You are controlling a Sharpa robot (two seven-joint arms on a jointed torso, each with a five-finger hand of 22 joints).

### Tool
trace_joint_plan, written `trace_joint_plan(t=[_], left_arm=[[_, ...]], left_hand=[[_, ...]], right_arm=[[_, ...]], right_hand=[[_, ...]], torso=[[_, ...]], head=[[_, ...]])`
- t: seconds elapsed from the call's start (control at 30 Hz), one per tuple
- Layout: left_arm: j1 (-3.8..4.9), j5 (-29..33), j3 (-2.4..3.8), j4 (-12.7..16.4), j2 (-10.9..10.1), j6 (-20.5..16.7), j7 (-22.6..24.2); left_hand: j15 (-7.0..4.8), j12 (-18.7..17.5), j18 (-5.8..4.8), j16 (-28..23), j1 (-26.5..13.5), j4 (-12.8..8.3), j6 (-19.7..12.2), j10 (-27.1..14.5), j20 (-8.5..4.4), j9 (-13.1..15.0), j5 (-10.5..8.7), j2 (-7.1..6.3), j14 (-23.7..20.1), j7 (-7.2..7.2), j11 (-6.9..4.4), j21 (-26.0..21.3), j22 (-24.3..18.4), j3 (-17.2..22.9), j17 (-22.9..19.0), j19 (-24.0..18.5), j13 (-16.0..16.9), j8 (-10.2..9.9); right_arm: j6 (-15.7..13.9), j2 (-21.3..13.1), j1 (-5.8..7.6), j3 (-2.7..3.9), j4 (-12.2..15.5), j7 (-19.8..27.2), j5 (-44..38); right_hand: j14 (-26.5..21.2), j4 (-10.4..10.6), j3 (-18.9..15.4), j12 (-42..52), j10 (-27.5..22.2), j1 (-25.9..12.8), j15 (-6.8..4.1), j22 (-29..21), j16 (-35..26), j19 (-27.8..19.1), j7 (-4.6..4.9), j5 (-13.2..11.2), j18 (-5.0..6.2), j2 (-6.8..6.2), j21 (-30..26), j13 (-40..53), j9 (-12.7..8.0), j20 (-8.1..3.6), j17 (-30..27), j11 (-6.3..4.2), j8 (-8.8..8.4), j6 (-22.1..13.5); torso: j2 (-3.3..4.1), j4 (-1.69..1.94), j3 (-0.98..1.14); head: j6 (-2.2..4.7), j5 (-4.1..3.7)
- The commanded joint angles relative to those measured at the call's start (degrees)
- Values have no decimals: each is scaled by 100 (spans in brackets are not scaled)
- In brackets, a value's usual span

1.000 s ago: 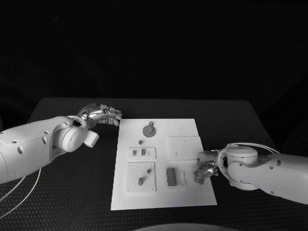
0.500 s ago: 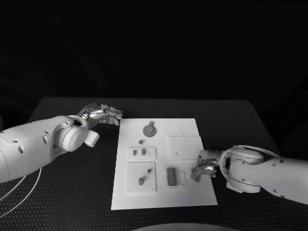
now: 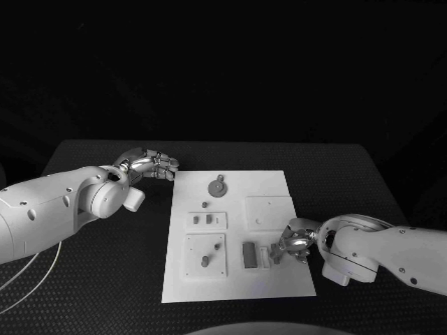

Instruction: Assemble the parts on the task board

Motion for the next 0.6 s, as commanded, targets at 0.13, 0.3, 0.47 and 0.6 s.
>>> trace_joint_plan(t=[0.13, 0.3, 0.47, 0.6], left_arm=[[7, -4, 4, 16, 7, 78, 29], [7, -4, 4, 18, 10, 89, 28], [8, -4, 4, 16, 14, 92, 26], [8, -4, 4, 19, 7, 91, 24]], left_hand=[[6, -25, -55, -41, -38, 11, -38, -28, 0, -7, 8, -17, 33, -8, 5, 17, -10, -4, 10, -13, 9, 15], [5, -24, -55, -42, -35, 9, -38, -28, -1, -7, 9, -19, 33, -8, 5, 17, -10, -3, 12, -14, 9, 16], [6, -24, -55, -44, -34, 8, -38, -28, 0, -8, 9, -19, 34, -8, 5, 17, -10, -2, 14, -14, 10, 16], [6, -24, -56, -46, -34, 9, -38, -28, 0, -8, 9, -18, 34, -8, 5, 17, -10, -2, 16, -13, 10, 16]], right_arm=[[6, 44, -3, -3, 2, 33, 248], [49, 132, -4, -4, -59, 22, 213], [89, 219, -5, -5, -92, 23, 203], [156, 275, -7, -6, -95, 31, 173]], right_hand=[[24, -3, -30, 29, 48, 199, -18, 99, 20, 12, 63, 24, 83, 151, 16, -5, 18, -20, -13, -32, 19, -34], [18, -2, -30, 28, 47, 200, -18, 98, 19, 11, 63, 24, 83, 148, 15, -5, 17, -20, -21, -33, 19, -33], [11, -1, -32, 27, 45, 201, -19, 98, 17, 8, 62, 23, 83, 141, 13, -6, 15, -20, -31, -33, 17, -35], [8, -1, -33, 26, 43, 201, -20, 97, 17, 6, 63, 23, 83, 138, 12, -6, 14, -20, -33, -33, 16, -37]], torso=[[-5, 5, -8], [-4, 3, -14], [-5, 8, -11], [-4, 10, -6]], head=[[-9, 1], [-13, -2], [-20, -2], [-29, 4]])
